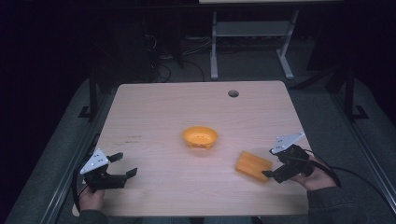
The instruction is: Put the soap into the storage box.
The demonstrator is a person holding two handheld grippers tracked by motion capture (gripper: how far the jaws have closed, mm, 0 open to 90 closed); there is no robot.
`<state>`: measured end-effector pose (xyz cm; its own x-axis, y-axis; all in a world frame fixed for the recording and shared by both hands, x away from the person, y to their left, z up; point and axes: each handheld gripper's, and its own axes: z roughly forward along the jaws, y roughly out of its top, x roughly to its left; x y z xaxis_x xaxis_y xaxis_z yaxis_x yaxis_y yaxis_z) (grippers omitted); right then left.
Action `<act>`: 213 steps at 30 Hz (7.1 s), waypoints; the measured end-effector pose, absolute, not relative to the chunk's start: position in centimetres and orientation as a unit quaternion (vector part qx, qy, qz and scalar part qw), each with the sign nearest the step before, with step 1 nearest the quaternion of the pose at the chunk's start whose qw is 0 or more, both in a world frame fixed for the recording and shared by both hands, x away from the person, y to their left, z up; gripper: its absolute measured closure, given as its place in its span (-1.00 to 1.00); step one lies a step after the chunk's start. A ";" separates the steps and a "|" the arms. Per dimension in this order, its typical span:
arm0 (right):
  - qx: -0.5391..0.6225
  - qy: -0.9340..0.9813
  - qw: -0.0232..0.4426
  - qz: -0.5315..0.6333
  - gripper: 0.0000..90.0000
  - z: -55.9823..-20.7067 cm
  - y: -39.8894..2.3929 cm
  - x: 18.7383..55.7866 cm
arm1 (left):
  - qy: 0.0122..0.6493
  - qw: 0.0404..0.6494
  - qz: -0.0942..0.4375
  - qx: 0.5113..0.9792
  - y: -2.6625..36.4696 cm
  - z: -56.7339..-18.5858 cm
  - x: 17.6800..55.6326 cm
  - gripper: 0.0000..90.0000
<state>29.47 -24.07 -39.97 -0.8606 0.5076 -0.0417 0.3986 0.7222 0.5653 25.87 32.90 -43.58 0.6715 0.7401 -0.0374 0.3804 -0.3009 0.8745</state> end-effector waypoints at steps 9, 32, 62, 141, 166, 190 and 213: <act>0.231 0.928 0.096 0.277 -0.63 -40.0 -22.9 30.3 | 0.356 0.471 0.193 0.784 32.8 -43.6 25.8 -0.68; 0.229 0.940 0.071 0.244 -0.68 -42.4 -20.7 31.8 | 0.357 0.470 0.197 0.783 32.8 -43.5 25.9 -0.68; 0.231 0.955 0.051 0.178 -0.66 -44.6 -18.8 33.2 | 0.352 0.475 0.195 0.783 32.7 -43.4 25.9 -0.68; 0.176 0.957 0.070 0.219 -0.54 -38.7 -16.0 36.4 | 0.361 0.488 0.201 0.769 33.3 -43.2 25.7 -0.68; 0.151 0.961 0.065 0.224 -0.54 -36.6 -13.5 38.9 | 0.362 0.484 0.200 0.771 33.5 -43.2 25.8 -0.68; 0.130 0.961 0.058 0.237 -0.54 -35.7 -10.4 41.4 | 0.365 0.487 0.201 0.767 33.5 -43.3 25.9 -0.68; 0.098 0.966 0.051 0.235 -0.54 -34.6 -6.8 42.9 | 0.368 0.486 0.199 0.767 33.5 -43.4 26.0 -0.68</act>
